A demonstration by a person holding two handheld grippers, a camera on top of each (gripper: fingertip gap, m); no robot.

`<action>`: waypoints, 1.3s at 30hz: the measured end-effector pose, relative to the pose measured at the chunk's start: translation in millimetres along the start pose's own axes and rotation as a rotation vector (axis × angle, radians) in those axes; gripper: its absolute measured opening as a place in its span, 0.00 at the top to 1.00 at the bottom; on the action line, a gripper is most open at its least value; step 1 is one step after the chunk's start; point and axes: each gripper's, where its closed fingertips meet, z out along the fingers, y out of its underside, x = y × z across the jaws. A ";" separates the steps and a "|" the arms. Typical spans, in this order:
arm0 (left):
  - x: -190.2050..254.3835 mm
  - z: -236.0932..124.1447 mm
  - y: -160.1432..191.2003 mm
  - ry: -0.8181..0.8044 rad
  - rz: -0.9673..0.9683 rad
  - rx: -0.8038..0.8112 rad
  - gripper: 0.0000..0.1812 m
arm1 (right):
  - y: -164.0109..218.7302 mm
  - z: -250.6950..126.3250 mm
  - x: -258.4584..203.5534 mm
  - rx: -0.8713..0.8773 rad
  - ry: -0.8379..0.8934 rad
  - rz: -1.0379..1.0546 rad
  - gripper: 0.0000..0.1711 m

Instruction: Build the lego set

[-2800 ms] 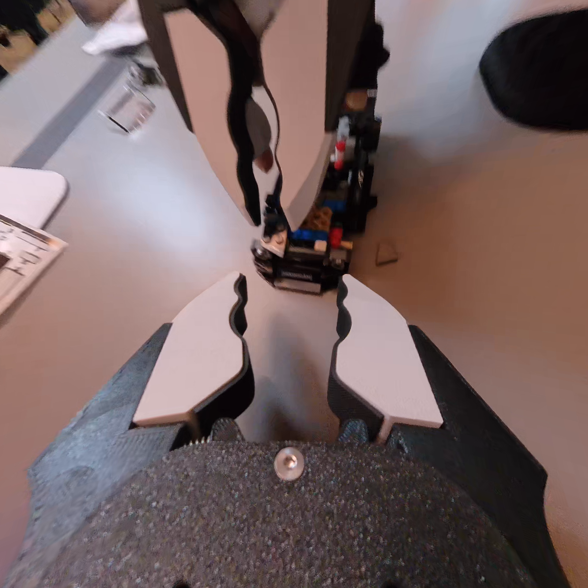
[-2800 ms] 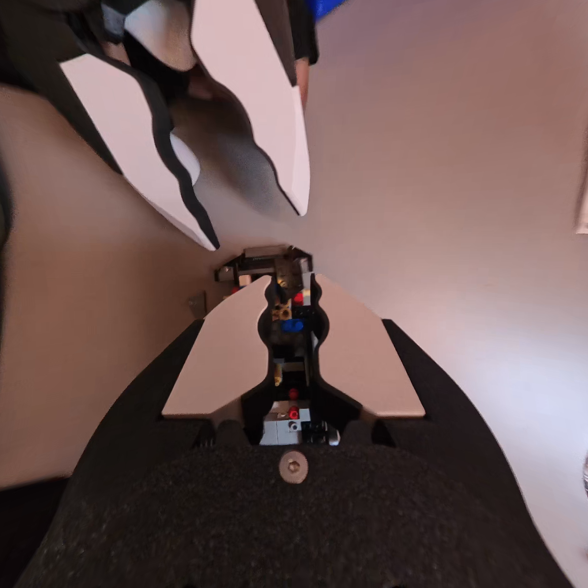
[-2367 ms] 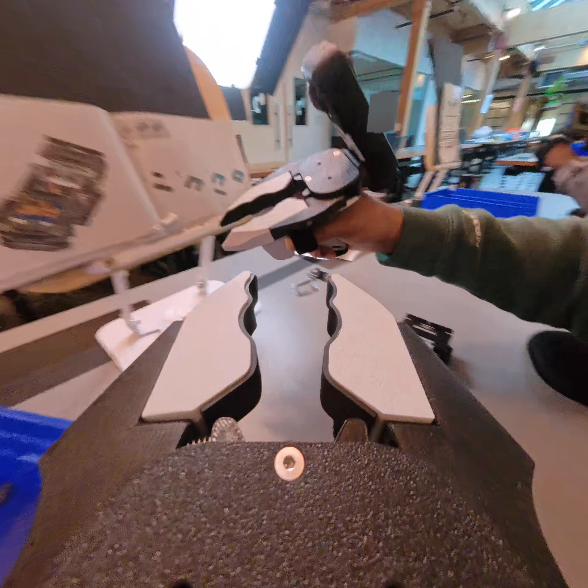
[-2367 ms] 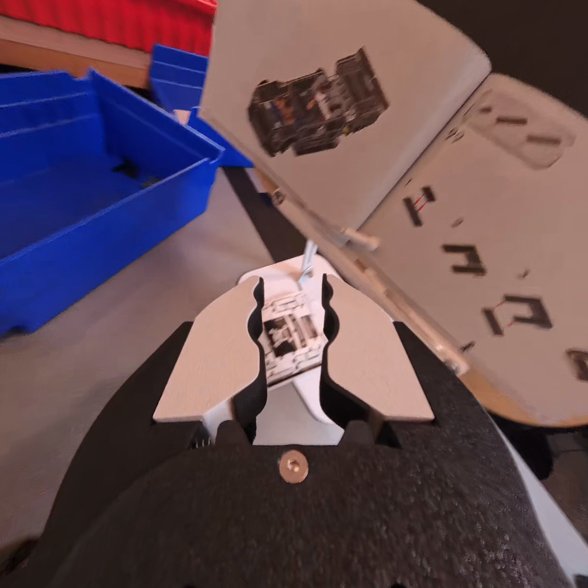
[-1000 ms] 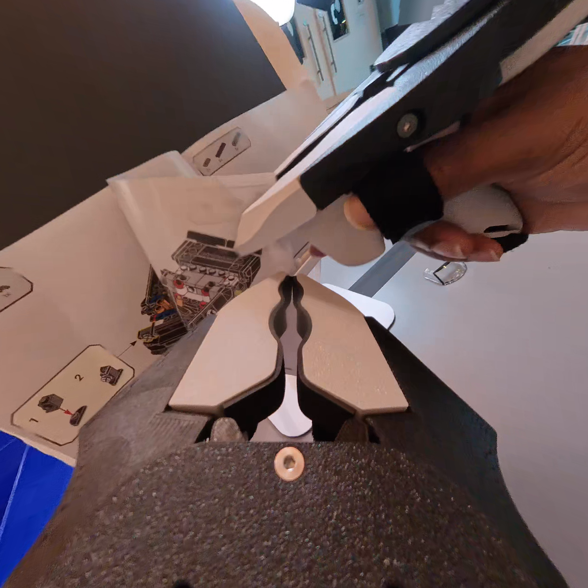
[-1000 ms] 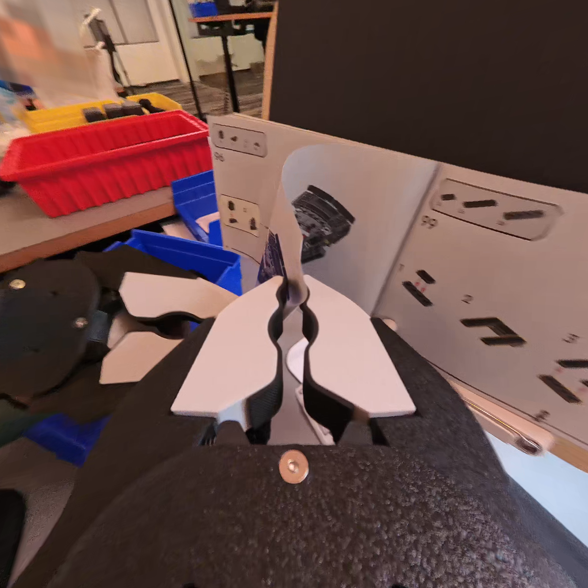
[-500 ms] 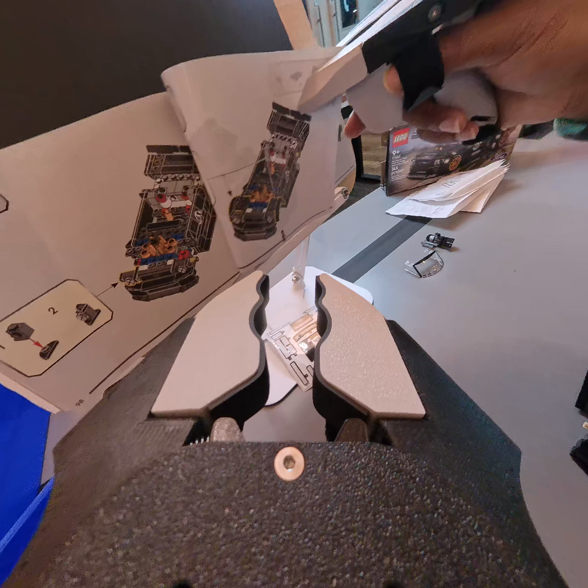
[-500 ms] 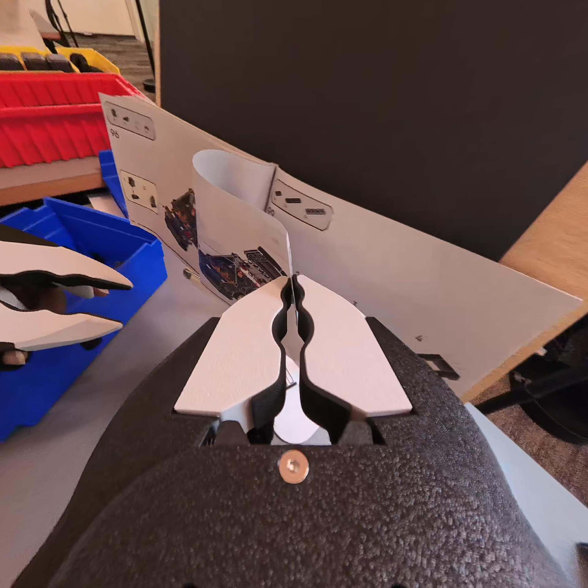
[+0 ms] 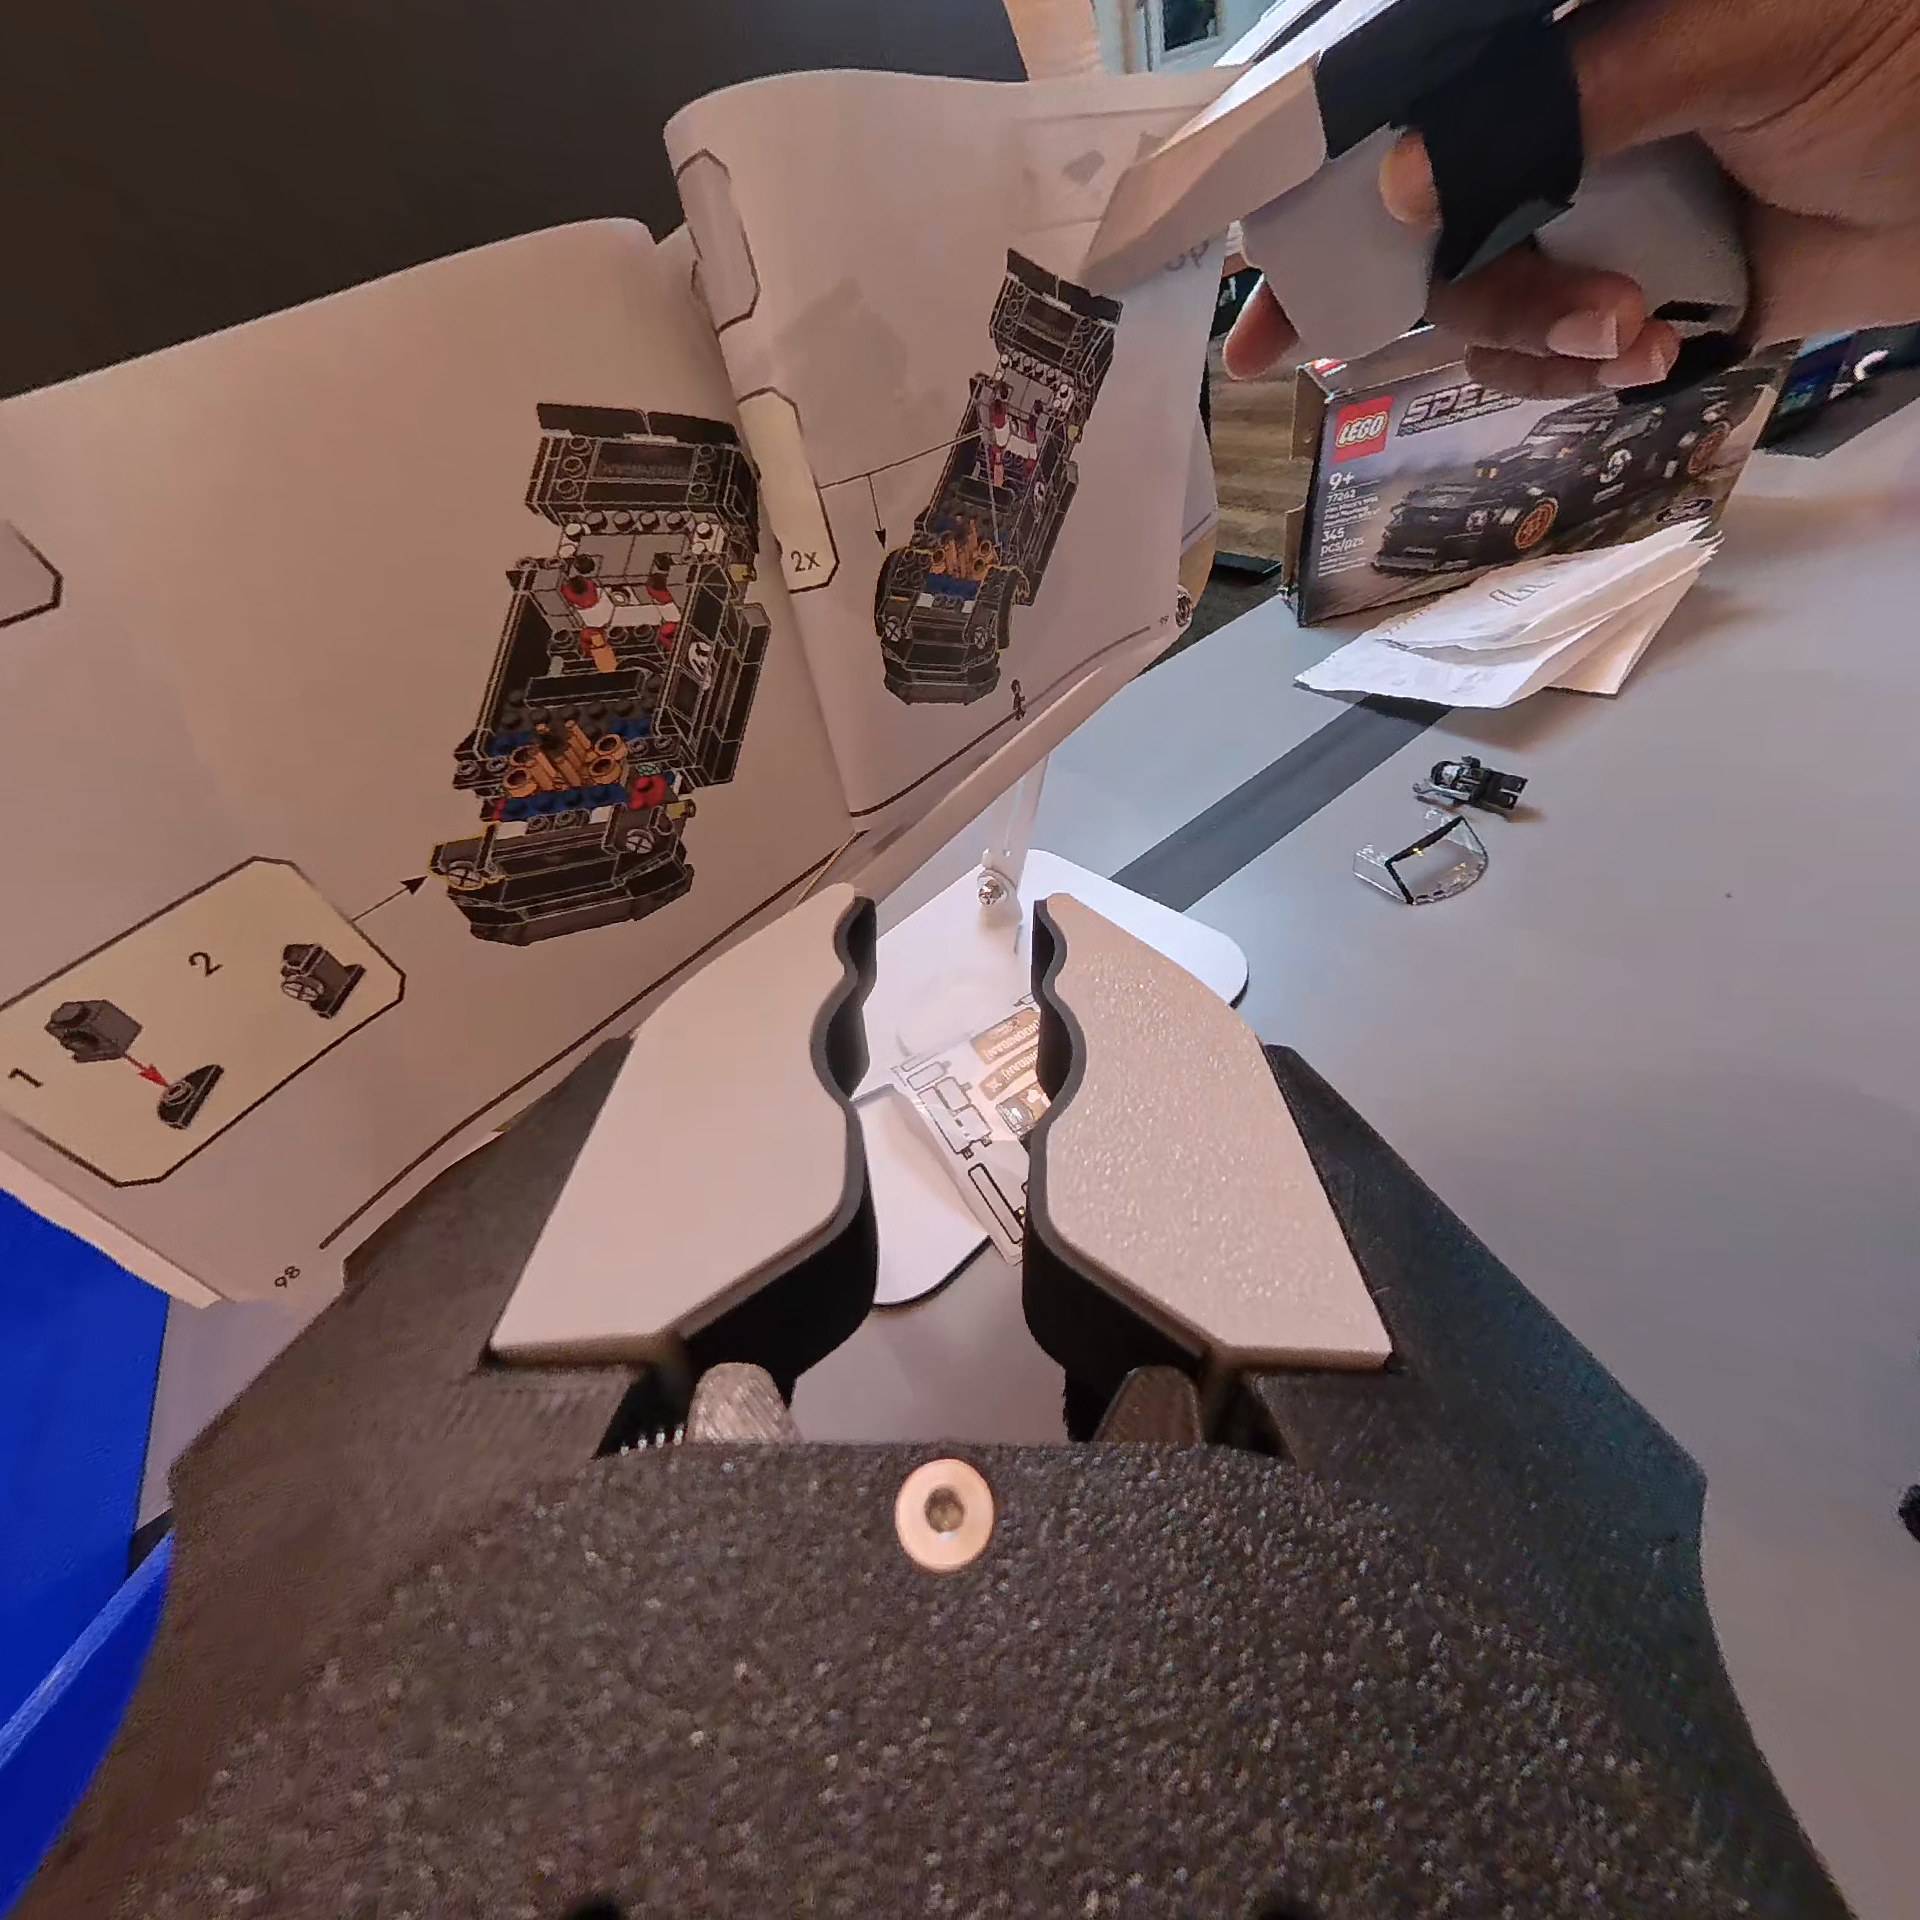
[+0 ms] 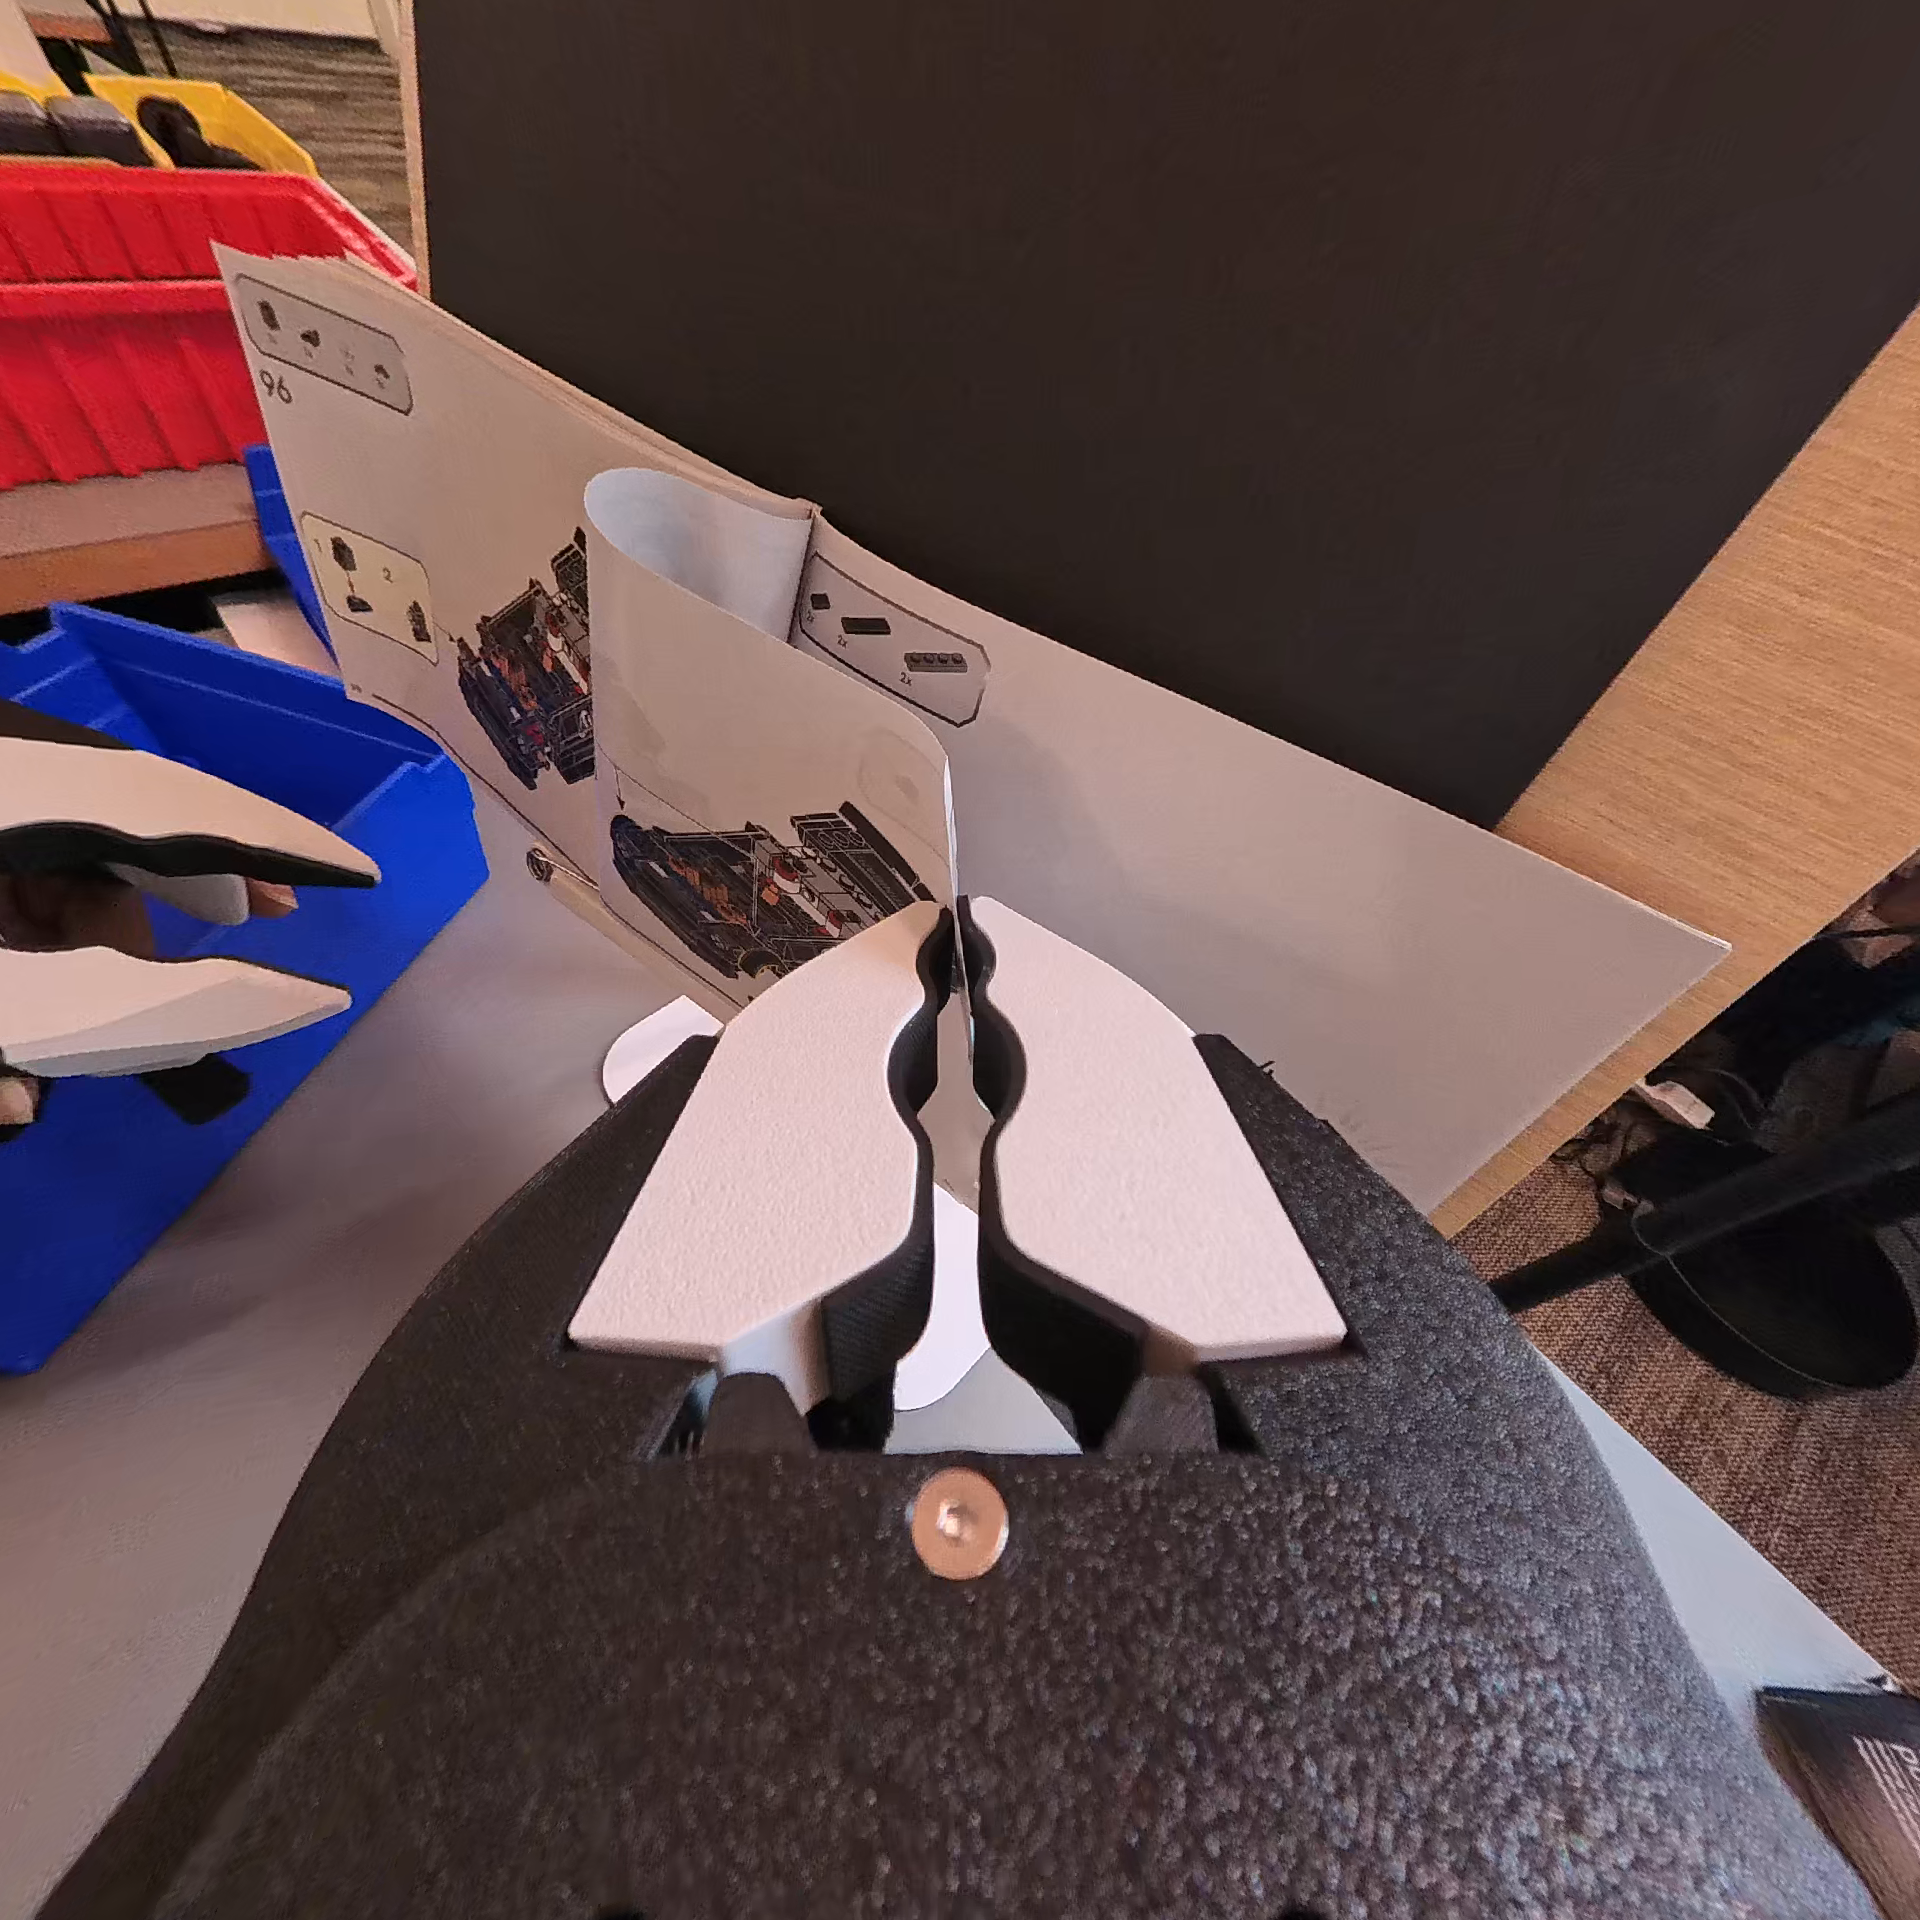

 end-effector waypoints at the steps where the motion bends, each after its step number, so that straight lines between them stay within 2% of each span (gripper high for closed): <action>1: -0.5 0.0 0.0 -0.002 -0.001 0.000 0.84 | 0.2 0.1 -0.1 -0.001 0.001 -0.001 1.00; 29: 7.6 -11.7 -4.5 0.010 -0.010 0.023 0.85 | 2.5 -2.0 -2.2 -0.015 0.001 -0.012 1.00; 34: 32.3 -24.1 -23.1 0.055 0.057 0.047 0.85 | 2.0 -2.0 -6.1 -0.016 -0.009 -0.014 1.00; 37: 67.8 -38.5 -40.2 0.131 0.119 0.067 0.85 | 1.2 -0.8 -10.2 -0.017 -0.014 -0.027 1.00; 39: 99.4 -46.2 -39.7 0.217 0.152 0.041 0.84 | 0.4 0.2 -13.1 -0.017 -0.021 -0.032 1.00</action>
